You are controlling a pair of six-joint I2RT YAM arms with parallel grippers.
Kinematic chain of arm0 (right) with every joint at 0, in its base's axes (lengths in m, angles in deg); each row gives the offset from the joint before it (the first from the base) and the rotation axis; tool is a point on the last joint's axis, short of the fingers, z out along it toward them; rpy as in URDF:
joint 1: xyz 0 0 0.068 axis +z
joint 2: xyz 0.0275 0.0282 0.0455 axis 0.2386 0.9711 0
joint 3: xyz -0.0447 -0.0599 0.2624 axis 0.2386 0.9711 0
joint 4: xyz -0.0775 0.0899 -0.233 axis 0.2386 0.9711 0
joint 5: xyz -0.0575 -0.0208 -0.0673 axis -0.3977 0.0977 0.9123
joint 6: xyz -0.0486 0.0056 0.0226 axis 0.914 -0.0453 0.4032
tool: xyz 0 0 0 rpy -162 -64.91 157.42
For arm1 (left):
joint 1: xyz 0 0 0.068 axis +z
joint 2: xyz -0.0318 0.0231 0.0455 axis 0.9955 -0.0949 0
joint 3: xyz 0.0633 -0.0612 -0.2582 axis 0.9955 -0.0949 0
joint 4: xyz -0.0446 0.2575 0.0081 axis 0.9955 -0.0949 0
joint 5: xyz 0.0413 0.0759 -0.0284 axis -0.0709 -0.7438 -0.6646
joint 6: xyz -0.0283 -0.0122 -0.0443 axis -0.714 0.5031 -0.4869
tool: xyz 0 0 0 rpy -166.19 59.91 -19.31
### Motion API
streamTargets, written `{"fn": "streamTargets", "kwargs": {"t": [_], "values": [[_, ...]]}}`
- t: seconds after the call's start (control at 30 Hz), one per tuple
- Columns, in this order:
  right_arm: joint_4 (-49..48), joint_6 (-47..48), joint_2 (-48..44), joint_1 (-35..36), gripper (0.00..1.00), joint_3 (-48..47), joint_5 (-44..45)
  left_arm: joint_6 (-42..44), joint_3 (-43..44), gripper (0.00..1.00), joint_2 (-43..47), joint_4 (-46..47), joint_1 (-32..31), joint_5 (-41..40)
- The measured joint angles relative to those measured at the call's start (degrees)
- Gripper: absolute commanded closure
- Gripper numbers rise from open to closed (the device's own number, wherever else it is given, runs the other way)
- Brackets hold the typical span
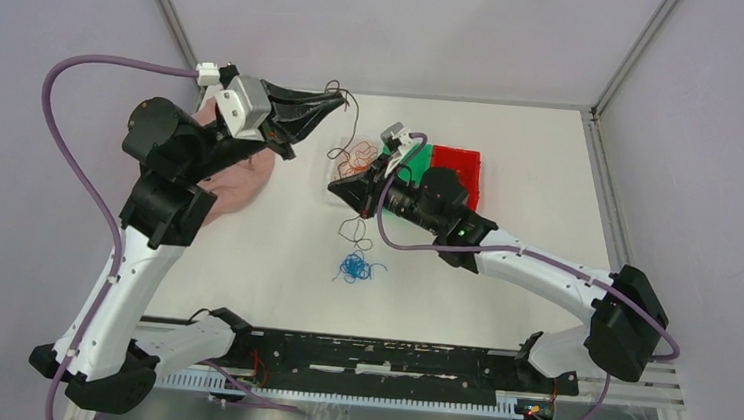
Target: Untangle the cables
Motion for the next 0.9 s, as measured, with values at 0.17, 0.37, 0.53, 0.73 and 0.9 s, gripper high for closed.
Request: {"fn": "streamTargets", "kwargs": {"t": [0.17, 0.37, 0.53, 0.73, 0.9], "values": [[2.6, 0.0, -1.0, -0.9, 0.99, -0.2, 3.3, 0.0, -1.4, 0.97, 0.6, -0.1, 0.0, -0.2], [6.0, -0.1, -7.8, -8.0, 0.99, -0.2, 7.7, -0.1, -10.6, 0.96, 3.4, -0.6, 0.0, -0.9], [8.3, 0.0, -15.5, -15.6, 0.99, -0.2, 11.7, 0.0, -15.2, 0.83, -1.3, -4.1, -1.1, -0.4], [13.4, 0.3, -18.3, -21.5, 0.99, -0.2, 15.8, 5.1, -10.3, 0.28, -16.4, -13.7, -6.6, -1.3], [18.8, 2.1, -17.9, -25.7, 1.00, -0.3, 17.7, 11.2, -4.5, 0.09, -25.4, -22.6, -9.0, -2.0]]}}
